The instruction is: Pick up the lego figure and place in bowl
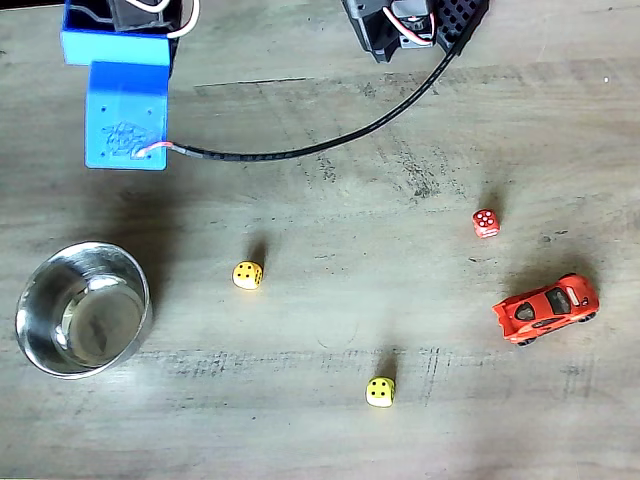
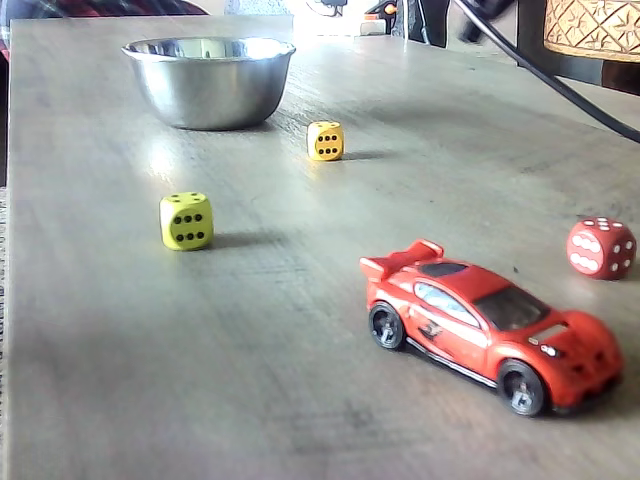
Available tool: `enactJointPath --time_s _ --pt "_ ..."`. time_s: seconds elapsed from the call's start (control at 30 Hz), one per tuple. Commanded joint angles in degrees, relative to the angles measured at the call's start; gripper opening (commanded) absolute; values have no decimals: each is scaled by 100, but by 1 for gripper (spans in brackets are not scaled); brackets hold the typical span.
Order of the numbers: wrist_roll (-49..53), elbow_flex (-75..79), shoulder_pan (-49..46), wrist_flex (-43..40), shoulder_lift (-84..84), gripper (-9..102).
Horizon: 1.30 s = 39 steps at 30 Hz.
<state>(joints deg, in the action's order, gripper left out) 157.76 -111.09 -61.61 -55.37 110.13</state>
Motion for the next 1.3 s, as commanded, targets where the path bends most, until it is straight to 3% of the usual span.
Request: enactJointPath --time_s 0.0,0.3,0.83,1.27 --pt "-70 475 334 70 114 -1" --pt "-536 826 1178 70 114 -1" --pt "-4605 1608 2382 79 -264 -1" --pt "-5423 4113 2312 79 -2900 -1"
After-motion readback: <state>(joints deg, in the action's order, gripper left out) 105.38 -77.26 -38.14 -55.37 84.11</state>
